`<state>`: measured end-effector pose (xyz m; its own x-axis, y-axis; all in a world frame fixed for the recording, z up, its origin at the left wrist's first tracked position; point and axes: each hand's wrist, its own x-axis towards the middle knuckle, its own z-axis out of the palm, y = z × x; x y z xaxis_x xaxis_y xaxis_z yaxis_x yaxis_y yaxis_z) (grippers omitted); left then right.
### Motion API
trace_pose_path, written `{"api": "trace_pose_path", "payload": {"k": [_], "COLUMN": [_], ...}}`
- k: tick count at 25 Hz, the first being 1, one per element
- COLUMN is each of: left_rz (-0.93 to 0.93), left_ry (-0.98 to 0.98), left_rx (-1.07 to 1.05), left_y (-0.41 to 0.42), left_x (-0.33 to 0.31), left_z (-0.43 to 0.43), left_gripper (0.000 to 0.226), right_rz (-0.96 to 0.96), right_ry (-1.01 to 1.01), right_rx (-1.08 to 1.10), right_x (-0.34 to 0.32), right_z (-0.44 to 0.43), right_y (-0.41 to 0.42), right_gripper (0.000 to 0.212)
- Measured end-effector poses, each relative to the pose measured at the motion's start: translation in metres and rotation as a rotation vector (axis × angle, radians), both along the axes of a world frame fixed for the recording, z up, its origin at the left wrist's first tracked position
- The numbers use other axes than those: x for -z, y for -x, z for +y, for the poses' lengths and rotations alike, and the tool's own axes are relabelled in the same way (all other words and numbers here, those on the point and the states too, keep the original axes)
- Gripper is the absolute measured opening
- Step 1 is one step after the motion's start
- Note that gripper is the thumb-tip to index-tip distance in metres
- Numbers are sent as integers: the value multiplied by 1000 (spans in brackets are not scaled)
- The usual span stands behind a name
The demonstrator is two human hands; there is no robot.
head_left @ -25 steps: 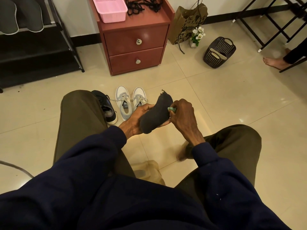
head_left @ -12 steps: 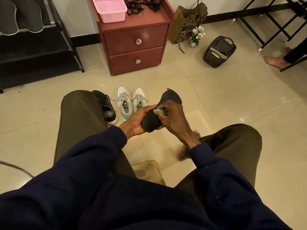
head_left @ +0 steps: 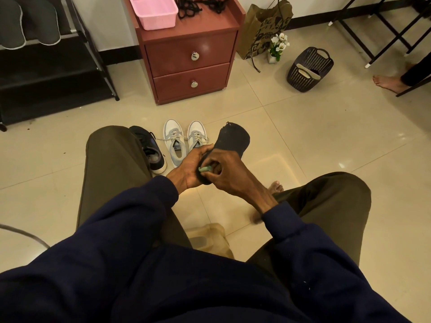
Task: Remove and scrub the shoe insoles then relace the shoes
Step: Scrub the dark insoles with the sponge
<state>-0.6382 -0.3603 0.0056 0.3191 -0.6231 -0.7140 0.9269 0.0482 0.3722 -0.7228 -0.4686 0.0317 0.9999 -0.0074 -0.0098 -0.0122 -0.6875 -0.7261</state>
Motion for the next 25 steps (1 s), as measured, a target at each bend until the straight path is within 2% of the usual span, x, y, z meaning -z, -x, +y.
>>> {"api": "trace_pose_path", "payload": {"k": [2,4,6,7,10,12,15,17,22,24,25], "left_rz": [-13,-23,-32,-30,-22,-31,-24,-30,-21,-40,-39], "left_ry": [21,57,74,71,34,17,51,54,22,37,40], "left_rx": [-33,-70,-107,-115,-120,-151,-163,-165,-108,-134,-142], "left_y": [-1,0,0,0,-3,-4,-4,-1,-3,-4,-4], "left_x": [0,-2,0,1,4,7,7,6,8,11,11], "left_z": [0,-3,-4,-4,-3,-1,-4,-6,-3,-2,-3], "left_gripper": [39,28,27,28,24,25,26,25,37,24,23], "right_rz": [10,-33,-63,-70,-3,3,-70,-105,3,116,151], "right_ry": [-5,160,299,286,62,21,179,219,-47,-96,-59], "right_rx": [0,148,313,311,33,-21,249,341,64,-3,4], "right_x": [-2,3,7,7,0,-1,8,11,-1,-6,-6], "right_z": [-4,-15,-23,-23,-5,2,-13,-18,7,2,-5], "right_y": [-2,-5,-7,-7,0,2,-6,-7,-5,-5,-5], "right_gripper": [12,13,13,12,12,13,11,12,13,11,9]}}
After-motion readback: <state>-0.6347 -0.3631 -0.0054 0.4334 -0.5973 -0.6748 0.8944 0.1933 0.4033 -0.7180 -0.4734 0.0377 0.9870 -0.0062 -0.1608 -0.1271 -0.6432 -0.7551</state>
